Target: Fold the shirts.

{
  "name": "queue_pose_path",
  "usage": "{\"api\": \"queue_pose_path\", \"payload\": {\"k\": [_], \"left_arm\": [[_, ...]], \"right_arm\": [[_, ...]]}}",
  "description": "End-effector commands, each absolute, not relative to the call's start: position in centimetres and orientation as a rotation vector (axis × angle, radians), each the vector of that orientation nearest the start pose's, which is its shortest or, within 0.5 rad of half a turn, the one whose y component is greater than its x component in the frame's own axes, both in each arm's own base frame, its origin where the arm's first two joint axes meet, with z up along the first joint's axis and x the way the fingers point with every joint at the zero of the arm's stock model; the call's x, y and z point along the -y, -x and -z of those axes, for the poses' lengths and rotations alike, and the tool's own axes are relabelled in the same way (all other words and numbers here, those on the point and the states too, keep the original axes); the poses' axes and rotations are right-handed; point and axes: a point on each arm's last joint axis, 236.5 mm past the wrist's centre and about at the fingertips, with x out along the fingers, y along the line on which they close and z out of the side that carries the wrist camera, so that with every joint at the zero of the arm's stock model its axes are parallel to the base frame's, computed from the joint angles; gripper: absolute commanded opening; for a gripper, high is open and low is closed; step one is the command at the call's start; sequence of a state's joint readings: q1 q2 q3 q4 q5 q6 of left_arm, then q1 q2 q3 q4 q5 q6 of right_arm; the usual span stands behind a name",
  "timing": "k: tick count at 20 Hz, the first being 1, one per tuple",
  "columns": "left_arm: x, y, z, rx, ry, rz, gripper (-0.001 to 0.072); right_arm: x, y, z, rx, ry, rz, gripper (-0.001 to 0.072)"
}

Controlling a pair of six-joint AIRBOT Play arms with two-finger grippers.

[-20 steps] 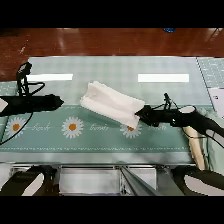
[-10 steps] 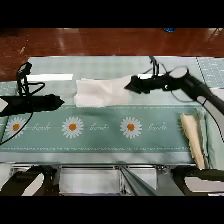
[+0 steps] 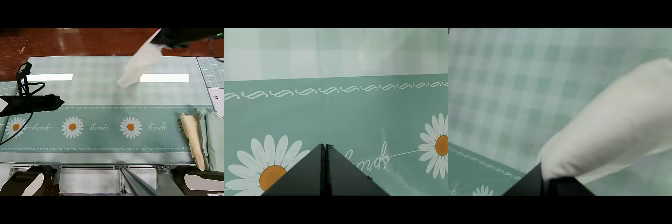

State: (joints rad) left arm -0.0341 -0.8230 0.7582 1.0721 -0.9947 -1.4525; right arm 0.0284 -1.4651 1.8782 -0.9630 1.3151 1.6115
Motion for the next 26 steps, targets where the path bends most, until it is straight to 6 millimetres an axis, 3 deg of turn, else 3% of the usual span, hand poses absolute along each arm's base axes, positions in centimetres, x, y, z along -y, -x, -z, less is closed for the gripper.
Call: {"api": "queue_pose_path", "payload": {"k": [1,3,6,9,11,13,16,18,20,21,22,23,24,26], "left_arm": [[10.5,-30.8,-5.1,-1.024,0.342,0.325,0.0019],[10.5,-30.8,-5.1,-1.024,0.342,0.324,0.0019],[10.5,-30.8,-5.1,-1.024,0.342,0.324,0.0019],[10.5,-31.0,-5.2,-1.016,0.342,0.321,0.0019],[10.4,-31.3,-5.4,-0.999,0.344,0.316,0.0019],[10.3,-31.7,-5.6,-0.983,0.345,0.311,0.0019],[10.2,-31.9,-5.7,-0.971,0.346,0.307,0.002],[10.2,-32.0,-5.7,-0.97,0.346,0.307,0.0019],[10.2,-32.0,-5.8,-0.966,0.346,0.306,0.002],[10.1,-32.2,-5.8,-0.96,0.347,0.304,0.0019],[10.1,-32.2,-5.9,-0.956,0.347,0.303,0.0019],[10.1,-32.2,-5.9,-0.957,0.346,0.303,0.0019],[10.1,-32.3,-5.7,-0.962,0.346,0.302,0.0019],[10.1,-32.4,-5.4,-0.968,0.348,0.3,0.0019]], "right_arm": [[-7.0,-44.7,-26.9,-0.848,-0.503,-0.322,0.0018],[-2.5,-42.8,-28.2,-0.835,-0.56,-0.223,0.0018],[4.0,-38.3,-28.2,-0.877,-0.628,-0.038,0.0018],[9.4,-33.0,-27.0,-0.948,-0.668,0.186,0.0018],[11.8,-29.0,-25.3,-1.019,-0.683,0.314,0.0018],[13.0,-26.0,-24.0,-1.025,-0.722,0.4,0.0018],[14.8,-19.4,-19.6,-1.09,-0.797,0.605,0.0018],[15.9,-13.1,-16.1,-1.151,-0.833,0.829,0.0018],[16.6,-5.5,-13.1,-1.282,-0.76,1.054,0.0018],[16.3,-3.6,-11.4,-1.313,-0.764,1.123,0.0019],[15.4,-2.6,-9.3,-1.33,-0.776,1.159,0.007],[14.2,-2.9,-7.2,-1.366,-0.78,1.106,0.0297],[13.7,-2.6,-5.5,-1.427,-0.752,1.059,0.0412],[14.4,-3.4,-4.4,-1.442,-0.714,1.036,0.0411]]}}
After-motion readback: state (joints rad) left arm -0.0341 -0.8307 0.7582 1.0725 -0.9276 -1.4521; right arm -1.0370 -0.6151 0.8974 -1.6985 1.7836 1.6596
